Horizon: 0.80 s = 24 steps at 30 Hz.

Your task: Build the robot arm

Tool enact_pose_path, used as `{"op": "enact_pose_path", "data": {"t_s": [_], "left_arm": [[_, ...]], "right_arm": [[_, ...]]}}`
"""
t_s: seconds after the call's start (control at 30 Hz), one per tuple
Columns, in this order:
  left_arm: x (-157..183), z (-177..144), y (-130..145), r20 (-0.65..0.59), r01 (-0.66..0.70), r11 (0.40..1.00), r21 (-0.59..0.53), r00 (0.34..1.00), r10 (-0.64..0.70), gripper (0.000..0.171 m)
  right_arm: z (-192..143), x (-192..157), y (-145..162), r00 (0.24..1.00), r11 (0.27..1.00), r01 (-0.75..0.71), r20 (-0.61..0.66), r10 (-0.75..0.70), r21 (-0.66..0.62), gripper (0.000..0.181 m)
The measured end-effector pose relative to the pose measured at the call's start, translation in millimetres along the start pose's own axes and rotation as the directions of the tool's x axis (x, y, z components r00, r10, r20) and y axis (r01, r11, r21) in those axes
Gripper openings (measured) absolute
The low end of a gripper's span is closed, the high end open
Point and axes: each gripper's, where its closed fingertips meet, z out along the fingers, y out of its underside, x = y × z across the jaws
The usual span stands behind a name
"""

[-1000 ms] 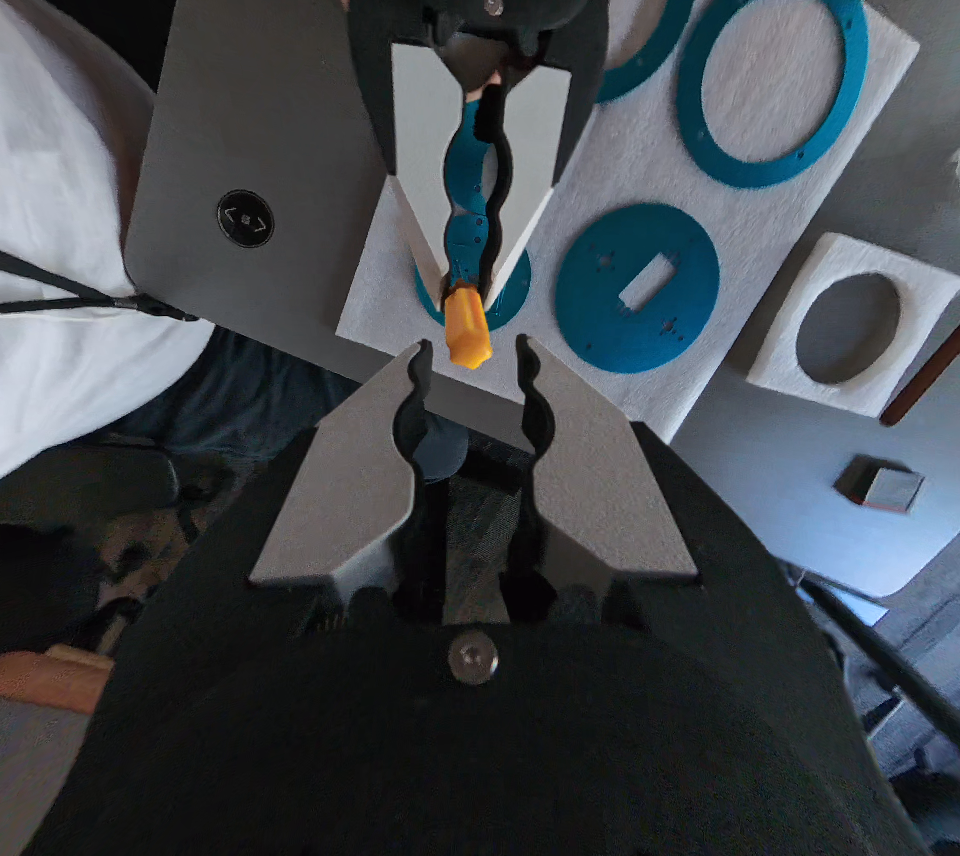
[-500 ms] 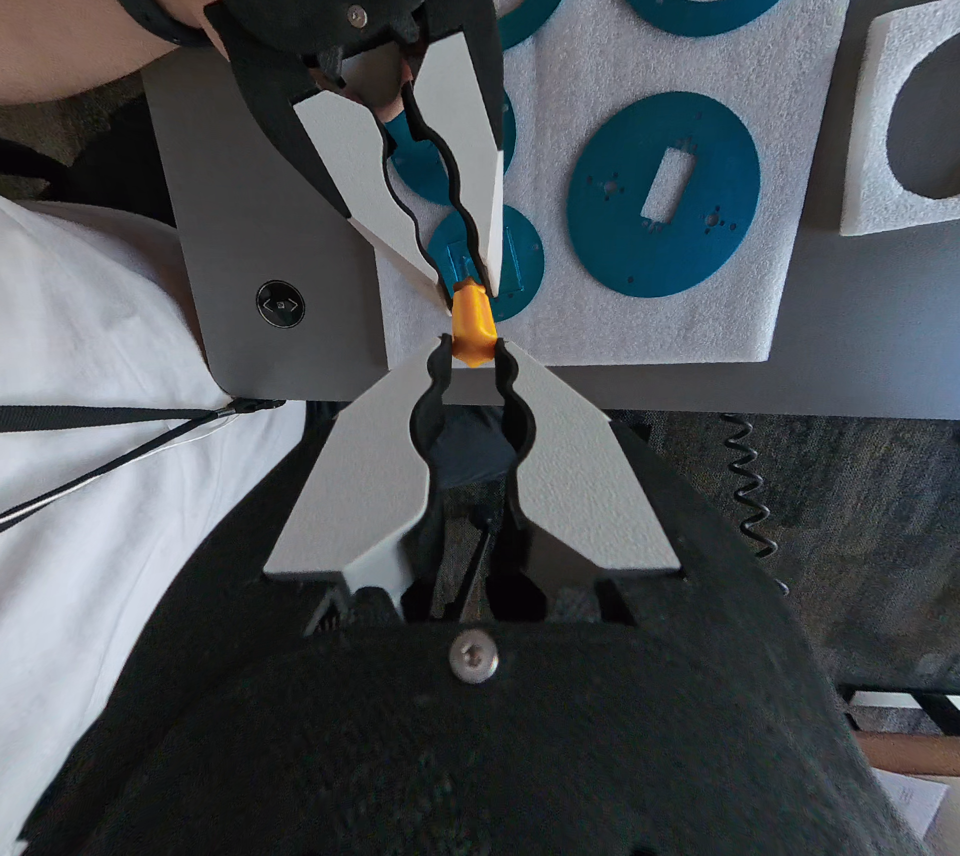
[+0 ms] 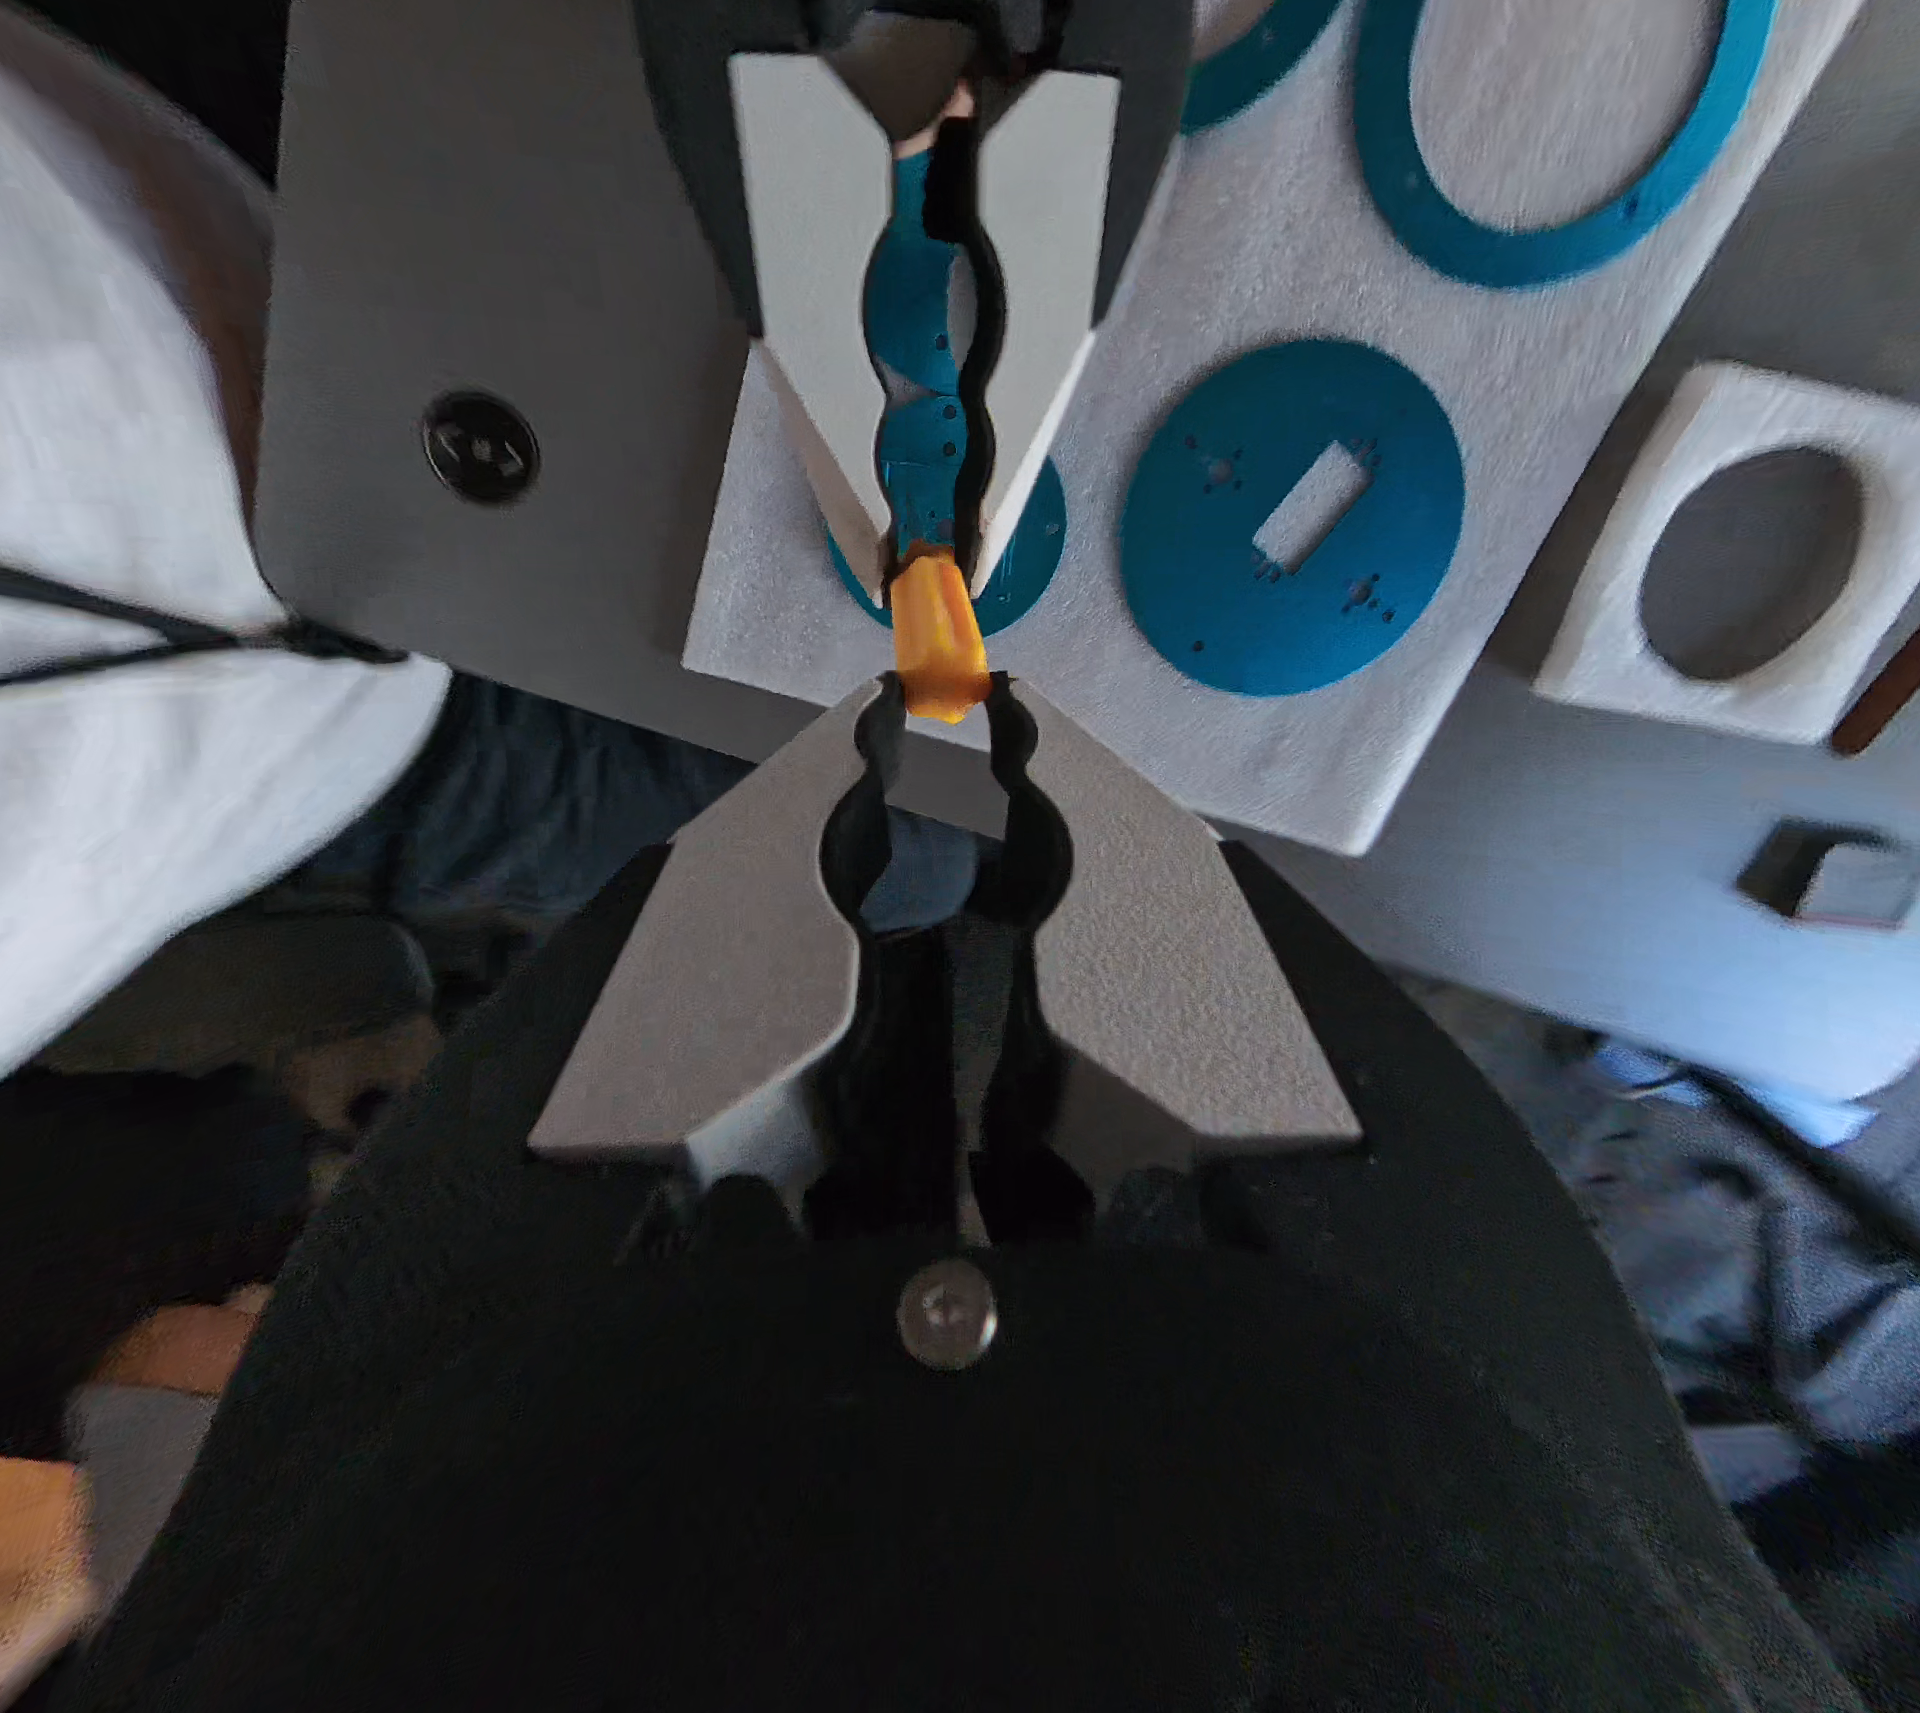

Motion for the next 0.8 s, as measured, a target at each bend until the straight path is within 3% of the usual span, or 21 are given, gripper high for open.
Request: {"op": "enact_pose_path", "data": {"t_s": [0.1, 0.17, 0.23, 0.33, 0.43, 0.47, 0.53, 0.6, 0.67, 0.73, 0.8], "left_arm": [[-2, 1, 0, 0.011, -0.009, 1.0, -0.006, 1.0, 0.009, 0.016], [1, 1, 1, 0.0, -0.011, 1.0, -0.009, 1.0, 0.011, 0.016], [1, 0, 1, 0.001, -0.012, 1.0, -0.005, 1.0, 0.012, 0.016], [1, 0, 1, -0.001, -0.009, 1.0, -0.005, 1.0, 0.009, 0.016], [2, 1, 1, -0.003, -0.014, 1.0, -0.007, 1.0, 0.014, 0.016], [2, 1, 1, -0.003, -0.014, 1.0, -0.006, 1.0, 0.014, 0.016], [2, 1, 1, -0.006, -0.01, 1.0, -0.008, 1.0, 0.01, 0.016], [1, 1, 1, 0.0, -0.015, 1.0, -0.008, 1.0, 0.015, 0.016], [0, 1, 1, 0.002, -0.01, 1.0, -0.008, 1.0, 0.01, 0.016], [0, 1, 1, 0.001, -0.008, 1.0, -0.008, 1.0, 0.008, 0.016], [0, 1, 1, 0.003, -0.011, 1.0, -0.009, 1.0, 0.011, 0.015]], "right_arm": [[1, 0, 6, 0.931, 0.932, -0.36, 0.052, 0.361, -0.024, 0.015], [1, -4, 7, 0.902, 0.905, -0.425, 0.072, 0.426, -0.031, 0.015], [0, -4, 6, 0.936, 0.936, -0.35, 0.042, 0.351, -0.015, 0.017], [0, 3, 7, 0.988, 0.988, -0.153, -0.025, 0.153, -0.019, 0.039], [-2, -1, -3, 0.996, 0.996, 0.078, -0.038, -0.077, 0.034, 0.035], [-2, -5, -4, 0.99, 0.99, 0.137, -0.038, -0.135, 0.042, 0.025], [-1, -5, -3, 0.984, 0.985, 0.169, -0.053, -0.168, 0.028, 0.018], [-1, -4, -3, 0.994, 0.994, 0.106, -0.042, -0.106, 0.017, 0.017], [0, 0, -4, 0.997, 0.997, -0.078, -0.022, 0.079, 0.026, 0.016], [0, 2, 1, 0.959, 0.959, -0.284, -0.006, 0.284, 0.002, 0.016], [0, 3, 3, 0.929, 0.929, -0.369, -0.001, 0.369, 0.0, 0.015]]}}
